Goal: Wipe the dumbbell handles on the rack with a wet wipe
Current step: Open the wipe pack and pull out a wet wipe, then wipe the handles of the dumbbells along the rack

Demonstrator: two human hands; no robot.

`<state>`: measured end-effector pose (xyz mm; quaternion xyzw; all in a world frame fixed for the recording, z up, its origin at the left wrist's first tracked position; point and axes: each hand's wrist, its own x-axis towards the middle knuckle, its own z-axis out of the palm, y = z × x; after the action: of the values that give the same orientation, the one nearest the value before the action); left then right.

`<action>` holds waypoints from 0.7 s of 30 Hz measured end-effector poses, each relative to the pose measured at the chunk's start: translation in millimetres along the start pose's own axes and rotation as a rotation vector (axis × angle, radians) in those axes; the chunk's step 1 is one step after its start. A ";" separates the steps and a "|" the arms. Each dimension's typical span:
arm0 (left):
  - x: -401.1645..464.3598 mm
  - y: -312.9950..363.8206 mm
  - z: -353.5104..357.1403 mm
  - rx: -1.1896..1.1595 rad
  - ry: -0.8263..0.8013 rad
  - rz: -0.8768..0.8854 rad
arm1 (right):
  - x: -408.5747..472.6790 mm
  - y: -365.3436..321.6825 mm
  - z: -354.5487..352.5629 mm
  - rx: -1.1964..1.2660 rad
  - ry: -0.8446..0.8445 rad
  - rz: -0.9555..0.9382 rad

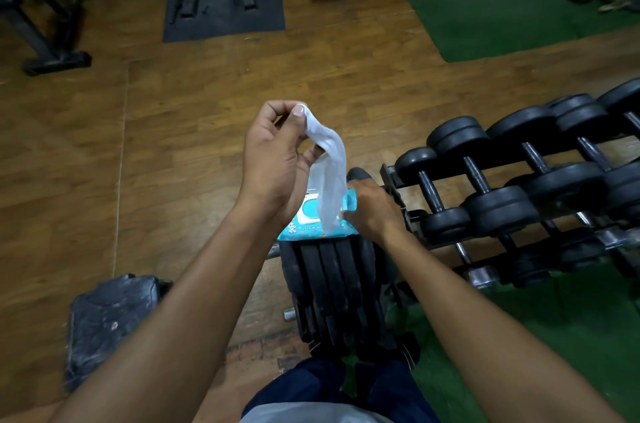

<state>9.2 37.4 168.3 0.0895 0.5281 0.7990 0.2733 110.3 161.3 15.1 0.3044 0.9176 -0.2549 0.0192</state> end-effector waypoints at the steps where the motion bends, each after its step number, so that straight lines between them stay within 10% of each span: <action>1: 2.0 -4.9 -0.5 -0.011 0.013 -0.025 | -1.9 -0.9 -0.7 0.035 0.000 0.042; 7: 6.4 -48.7 -11.2 0.059 0.065 -0.151 | -28.3 -16.3 -21.7 1.465 -0.324 0.434; 16: -14.0 -118.2 -17.1 0.375 0.034 -0.181 | -38.2 14.9 -38.0 1.669 -0.208 0.400; 21: -32.4 -154.1 4.5 0.382 -0.057 -0.491 | -47.3 47.3 -51.6 1.747 -0.200 0.415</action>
<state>90.9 68.9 37.3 0.0313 0.6669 0.5924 0.4510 181.9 192.4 47.4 0.3465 0.3176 -0.8776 -0.0936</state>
